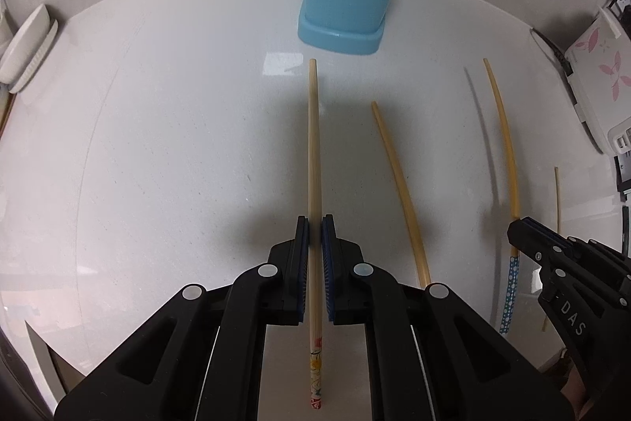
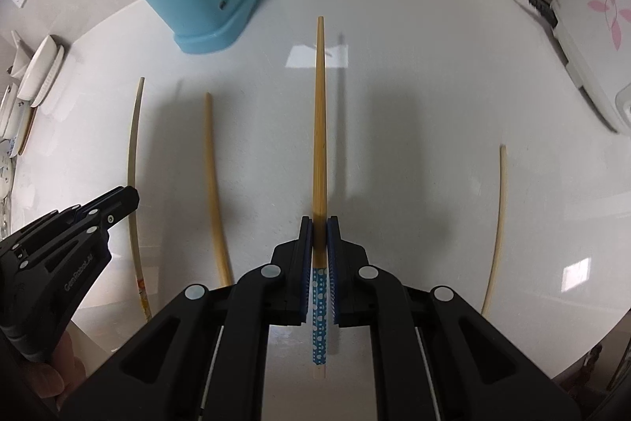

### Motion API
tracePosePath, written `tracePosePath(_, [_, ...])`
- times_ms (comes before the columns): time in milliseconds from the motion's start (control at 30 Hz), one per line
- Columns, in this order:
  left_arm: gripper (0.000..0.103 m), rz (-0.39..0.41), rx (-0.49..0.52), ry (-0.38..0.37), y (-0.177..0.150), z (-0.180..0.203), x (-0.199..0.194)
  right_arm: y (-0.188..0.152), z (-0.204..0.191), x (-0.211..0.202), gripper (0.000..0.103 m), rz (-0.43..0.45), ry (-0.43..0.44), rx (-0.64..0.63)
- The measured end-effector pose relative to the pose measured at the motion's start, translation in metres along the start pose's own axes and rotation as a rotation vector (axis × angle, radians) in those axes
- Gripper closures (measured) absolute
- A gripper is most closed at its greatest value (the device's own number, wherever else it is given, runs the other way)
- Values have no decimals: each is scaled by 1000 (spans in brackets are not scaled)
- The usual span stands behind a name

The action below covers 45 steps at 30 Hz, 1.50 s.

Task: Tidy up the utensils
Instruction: 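Lift both held chopsticks and carry them to the light-blue holder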

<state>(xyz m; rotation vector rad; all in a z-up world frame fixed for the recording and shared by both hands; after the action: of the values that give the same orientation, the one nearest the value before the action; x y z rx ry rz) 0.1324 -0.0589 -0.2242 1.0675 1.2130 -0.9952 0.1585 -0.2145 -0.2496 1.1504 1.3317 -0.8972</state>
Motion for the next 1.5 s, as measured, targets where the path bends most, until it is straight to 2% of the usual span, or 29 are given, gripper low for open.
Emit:
tracePosePath(300, [97, 57, 8, 3, 6, 0, -20, 11, -13, -27, 96, 56, 13, -15])
tracePosePath(867, [97, 199, 9, -29, 42, -2, -91, 47, -21, -82, 96, 198, 19, -39])
tracePosePath(1500, [97, 385, 15, -51, 101, 5, -189, 100, -35, -148, 96, 389, 42, -71])
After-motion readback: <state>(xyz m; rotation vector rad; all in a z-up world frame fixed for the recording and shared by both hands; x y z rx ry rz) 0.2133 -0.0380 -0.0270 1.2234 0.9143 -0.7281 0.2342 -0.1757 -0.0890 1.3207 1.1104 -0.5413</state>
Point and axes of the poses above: each gripper's, at about its wrist camera, not at the fingertips, and x roughly the way its jaws point, z to its right, y to its top, the point moved 10 cm from there along x, roughly the way its jaws point, and after that the axes turned 10 degrees about -z, right-handed, at the moved point
